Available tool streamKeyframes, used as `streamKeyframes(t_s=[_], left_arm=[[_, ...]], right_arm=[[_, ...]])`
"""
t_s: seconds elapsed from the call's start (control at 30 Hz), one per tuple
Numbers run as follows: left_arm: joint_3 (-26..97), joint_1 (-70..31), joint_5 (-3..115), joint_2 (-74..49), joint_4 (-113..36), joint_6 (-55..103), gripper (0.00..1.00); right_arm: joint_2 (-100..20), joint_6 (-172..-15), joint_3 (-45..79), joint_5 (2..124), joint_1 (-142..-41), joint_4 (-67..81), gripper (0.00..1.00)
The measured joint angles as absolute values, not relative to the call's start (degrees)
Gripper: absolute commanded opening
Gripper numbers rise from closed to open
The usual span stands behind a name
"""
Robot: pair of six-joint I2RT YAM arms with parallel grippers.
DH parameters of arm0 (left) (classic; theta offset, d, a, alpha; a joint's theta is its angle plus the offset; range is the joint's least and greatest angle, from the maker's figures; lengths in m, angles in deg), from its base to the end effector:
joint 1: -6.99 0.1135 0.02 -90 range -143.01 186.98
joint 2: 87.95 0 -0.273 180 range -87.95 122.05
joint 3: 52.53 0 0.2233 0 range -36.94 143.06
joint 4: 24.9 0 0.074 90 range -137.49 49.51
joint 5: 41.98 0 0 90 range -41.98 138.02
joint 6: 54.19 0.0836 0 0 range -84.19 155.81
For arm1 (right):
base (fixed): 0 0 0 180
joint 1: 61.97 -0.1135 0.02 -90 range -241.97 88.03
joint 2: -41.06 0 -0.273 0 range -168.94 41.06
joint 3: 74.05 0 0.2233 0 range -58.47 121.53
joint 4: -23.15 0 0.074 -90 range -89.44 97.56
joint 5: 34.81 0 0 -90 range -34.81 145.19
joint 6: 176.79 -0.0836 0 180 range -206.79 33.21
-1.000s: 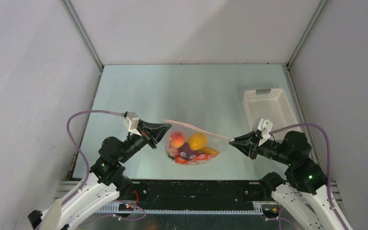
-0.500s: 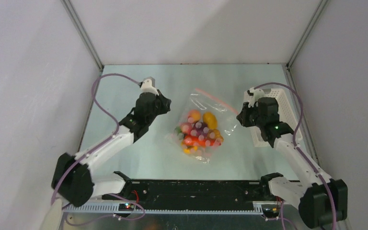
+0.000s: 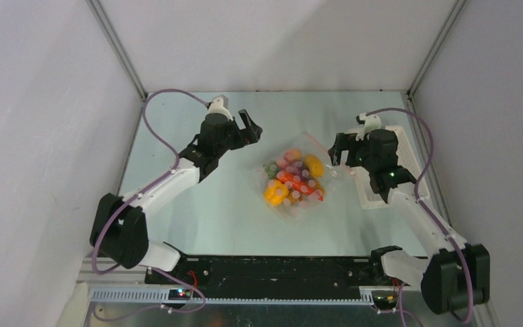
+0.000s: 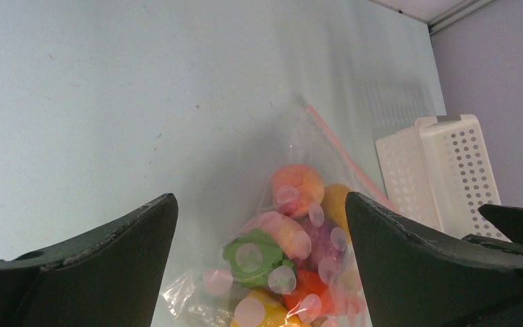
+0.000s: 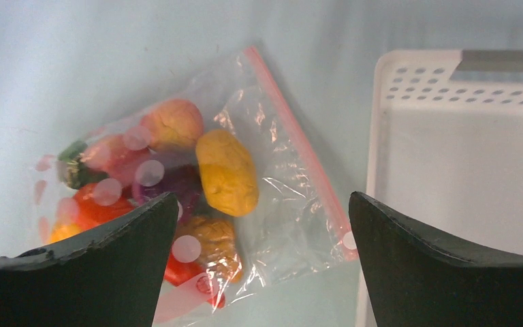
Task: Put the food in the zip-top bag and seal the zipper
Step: Place the zipper food storage bag at the center of the board, then reset both arms
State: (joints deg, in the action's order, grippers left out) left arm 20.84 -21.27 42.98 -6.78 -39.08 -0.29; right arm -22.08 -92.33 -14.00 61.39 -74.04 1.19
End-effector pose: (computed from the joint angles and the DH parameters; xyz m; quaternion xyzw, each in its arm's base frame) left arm 0.3075 -0.1570 0.2941 -0.0811 0.8245 -0.2668 0.4924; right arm 0.2543 0.0636 0.2785 -0.0770 0.8394 0.1272 0.5228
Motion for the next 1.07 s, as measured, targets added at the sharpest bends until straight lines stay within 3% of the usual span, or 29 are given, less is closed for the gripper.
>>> streamKeyframes(t_s=[0.47,0.77,1.07], left_arm=[[10.43,-21.27,20.56,-43.05,-54.64,-3.92,1.0],[7.42,-21.27,13.11,-48.62,-70.51,-9.1,1.0],[4.71,-21.27,11.6,-47.57,-73.2,-9.47,1.0]], right_arm=[[10.58,-107.28,-13.1,42.68,-72.01,-19.86,1.0],[19.39,-107.5,-13.39,30.81,-71.97,-31.75,0.99],[19.28,-107.57,-14.26,22.2,-71.97,-35.07,0.99]])
